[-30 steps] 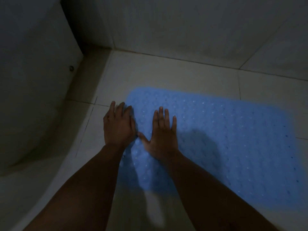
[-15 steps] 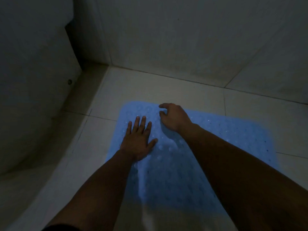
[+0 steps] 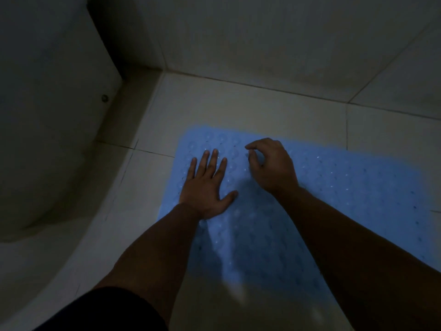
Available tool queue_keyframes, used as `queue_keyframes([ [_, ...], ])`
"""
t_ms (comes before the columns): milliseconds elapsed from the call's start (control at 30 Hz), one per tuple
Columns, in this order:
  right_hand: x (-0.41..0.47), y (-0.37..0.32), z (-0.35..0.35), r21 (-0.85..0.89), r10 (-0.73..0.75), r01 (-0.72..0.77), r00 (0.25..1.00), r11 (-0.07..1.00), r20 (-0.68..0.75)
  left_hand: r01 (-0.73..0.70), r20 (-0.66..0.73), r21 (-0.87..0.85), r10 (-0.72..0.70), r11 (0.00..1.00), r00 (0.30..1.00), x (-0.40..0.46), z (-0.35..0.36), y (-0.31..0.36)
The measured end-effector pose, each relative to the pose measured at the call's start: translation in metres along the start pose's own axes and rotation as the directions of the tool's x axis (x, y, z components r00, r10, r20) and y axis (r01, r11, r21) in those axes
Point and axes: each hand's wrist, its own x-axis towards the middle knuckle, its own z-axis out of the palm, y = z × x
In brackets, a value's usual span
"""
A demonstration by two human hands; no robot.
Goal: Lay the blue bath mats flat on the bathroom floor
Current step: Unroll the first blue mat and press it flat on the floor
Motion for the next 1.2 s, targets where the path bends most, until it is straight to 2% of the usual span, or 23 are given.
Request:
queue_keyframes([
  [67, 0.011, -0.017, -0.012, -0.032, 0.07, -0.066, 0.986, 0.997, 0.149, 0.041, 0.107, -0.124, -0.028, 0.991, 0.994, 0.006, -0.026, -0.002],
  [100, 0.019, -0.03, -0.018, -0.062, 0.113, -0.102, 0.969, 0.993, 0.22, 0.085, 0.115, -0.203, -0.062, 0.976, 0.991, 0.007, -0.043, -0.006],
  [167, 0.032, -0.056, -0.019, -0.133, 0.186, -0.15, 0.93, 0.98, 0.318, 0.163, -0.054, -0.289, -0.186, 0.943, 0.981, 0.006, -0.073, -0.023],
  [233, 0.034, -0.085, -0.003, -0.182, 0.207, -0.147, 0.902, 0.972, 0.378, 0.223, -0.209, -0.31, -0.295, 0.924, 0.933, -0.002, -0.089, -0.046],
  [333, 0.011, -0.118, 0.048, -0.206, 0.171, -0.083, 0.871, 0.975, 0.46, 0.289, -0.277, -0.301, -0.373, 0.909, 0.885, -0.014, -0.092, -0.072],
  [433, -0.03, -0.135, 0.109, -0.296, 0.132, 0.043, 0.828, 0.954, 0.545, 0.284, -0.358, -0.262, -0.366, 0.922, 0.859, -0.026, -0.088, -0.097],
  [533, -0.063, -0.135, 0.145, -0.412, 0.115, 0.092, 0.885, 0.907, 0.451, 0.28, -0.408, -0.222, -0.35, 0.934, 0.843, -0.037, -0.077, -0.113],
  [633, -0.069, -0.128, 0.158, -0.472, 0.06, 0.121, 0.934, 0.873, 0.351, 0.287, -0.395, -0.215, -0.352, 0.933, 0.848, -0.041, -0.067, -0.122],
  [800, -0.066, -0.131, 0.158, -0.468, 0.082, 0.103, 0.93, 0.878, 0.359, 0.304, -0.361, -0.266, -0.387, 0.915, 0.848, -0.047, -0.057, -0.125],
  [933, -0.055, -0.139, 0.144, -0.419, 0.171, 0.071, 0.842, 0.905, 0.512, 0.326, -0.346, -0.3, -0.421, 0.896, 0.838, -0.052, -0.069, -0.124],
  [1033, -0.012, -0.151, 0.11, -0.252, 0.187, -0.023, 0.737, 0.967, 0.65, 0.329, -0.338, -0.253, -0.402, 0.91, 0.851, -0.056, -0.077, -0.115],
  [1067, 0.008, -0.152, 0.092, -0.201, 0.194, -0.078, 0.724, 0.977, 0.662, 0.342, -0.326, -0.25, -0.411, 0.906, 0.851, -0.059, -0.079, -0.107],
  [1133, 0.039, -0.147, 0.058, -0.187, 0.23, -0.147, 0.782, 0.971, 0.579, 0.325, -0.285, -0.256, -0.392, 0.911, 0.875, -0.061, -0.074, -0.084],
  [1200, 0.049, -0.13, 0.029, -0.202, 0.238, -0.159, 0.85, 0.966, 0.47, 0.199, -0.27, -0.211, -0.253, 0.957, 0.929, -0.06, -0.063, -0.058],
])
